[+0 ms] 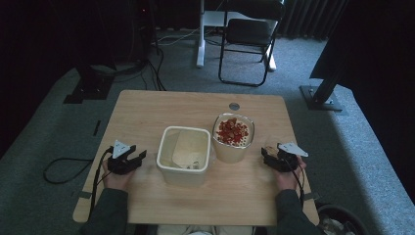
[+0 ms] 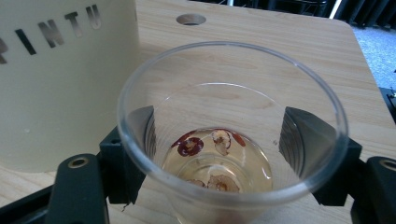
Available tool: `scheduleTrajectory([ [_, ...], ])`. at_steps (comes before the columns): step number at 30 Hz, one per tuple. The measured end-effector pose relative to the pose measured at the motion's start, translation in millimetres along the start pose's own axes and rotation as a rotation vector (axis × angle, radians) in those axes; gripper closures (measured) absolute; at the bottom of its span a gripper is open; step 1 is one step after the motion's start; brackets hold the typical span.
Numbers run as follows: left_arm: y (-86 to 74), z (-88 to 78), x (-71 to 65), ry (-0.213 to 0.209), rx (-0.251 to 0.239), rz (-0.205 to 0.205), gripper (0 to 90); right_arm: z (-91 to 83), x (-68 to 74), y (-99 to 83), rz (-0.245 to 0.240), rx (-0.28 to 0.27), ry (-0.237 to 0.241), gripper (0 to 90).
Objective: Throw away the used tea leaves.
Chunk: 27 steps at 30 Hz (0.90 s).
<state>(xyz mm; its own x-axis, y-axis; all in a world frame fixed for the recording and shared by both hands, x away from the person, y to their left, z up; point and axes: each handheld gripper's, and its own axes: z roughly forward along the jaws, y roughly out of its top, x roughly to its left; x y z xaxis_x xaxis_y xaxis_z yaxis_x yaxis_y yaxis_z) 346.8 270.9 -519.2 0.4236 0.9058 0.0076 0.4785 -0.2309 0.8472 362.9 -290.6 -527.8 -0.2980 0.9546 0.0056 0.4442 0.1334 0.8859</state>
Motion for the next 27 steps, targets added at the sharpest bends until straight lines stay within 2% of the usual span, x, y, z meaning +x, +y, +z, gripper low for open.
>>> scheduleTrajectory([
  [3,-0.2,1.2,-0.7,-0.002,0.006,0.005,48.3,-0.2,-0.3,1.0,0.008,-0.029,0.008,28.2],
  [16,-0.6,4.2,-1.8,-0.001,0.02,0.011,48.4,-5.5,3.4,5.4,-0.032,-0.041,-0.024,35.6],
  [19,-1.1,5.3,-1.8,-0.001,0.029,0.013,48.4,-10.0,5.6,17.5,-0.057,-0.038,-0.052,35.9],
  [24,-2.0,7.7,-2.2,0.004,0.039,0.019,48.4,-14.4,8.9,34.3,-0.079,-0.04,-0.061,36.2],
  [25,-2.0,8.0,-2.1,0.005,0.042,0.022,48.3,-15.0,11.8,43.5,-0.103,-0.037,-0.074,36.2],
  [26,-2.3,8.4,-2.1,0.006,0.044,0.023,48.3,-15.0,11.8,43.5,-0.103,-0.037,-0.074,36.2],
  [27,-2.4,8.7,-2.1,0.007,0.046,0.023,48.3,-15.2,14.6,52.4,-0.112,-0.035,-0.084,36.4],
])
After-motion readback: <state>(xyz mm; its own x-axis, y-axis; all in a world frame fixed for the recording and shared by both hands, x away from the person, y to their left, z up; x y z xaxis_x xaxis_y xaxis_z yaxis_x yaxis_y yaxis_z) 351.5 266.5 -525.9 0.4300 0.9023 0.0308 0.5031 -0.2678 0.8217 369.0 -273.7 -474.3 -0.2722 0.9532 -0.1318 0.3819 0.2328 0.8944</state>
